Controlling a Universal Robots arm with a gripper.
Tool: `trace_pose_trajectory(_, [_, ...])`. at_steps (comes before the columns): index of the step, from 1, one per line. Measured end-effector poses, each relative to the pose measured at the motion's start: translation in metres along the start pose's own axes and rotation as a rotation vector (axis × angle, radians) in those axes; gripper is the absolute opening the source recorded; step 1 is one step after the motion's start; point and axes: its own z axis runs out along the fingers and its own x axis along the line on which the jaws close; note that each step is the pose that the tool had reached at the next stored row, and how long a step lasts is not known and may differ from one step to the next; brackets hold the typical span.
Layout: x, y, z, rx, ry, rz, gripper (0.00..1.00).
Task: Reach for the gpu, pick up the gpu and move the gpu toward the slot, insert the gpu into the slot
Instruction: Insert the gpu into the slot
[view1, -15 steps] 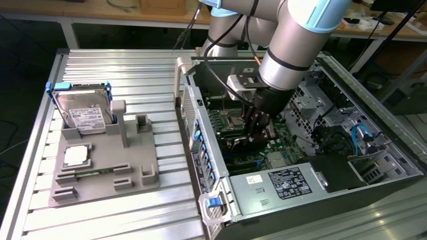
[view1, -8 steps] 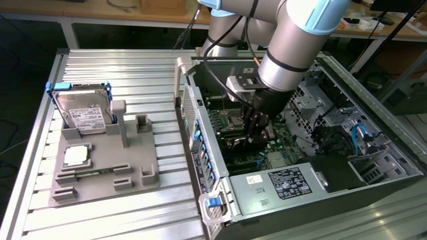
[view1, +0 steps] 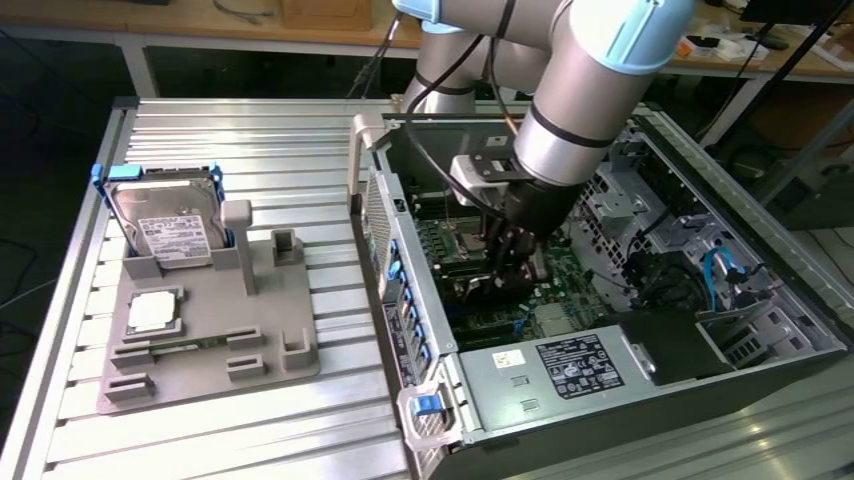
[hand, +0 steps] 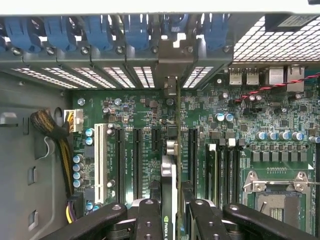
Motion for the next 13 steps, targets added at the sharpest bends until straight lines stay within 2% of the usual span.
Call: trace_pose_trajectory(13, [-0.0001, 0.0039, 0.0061, 0.0010, 0.0000, 0.000, 0.27])
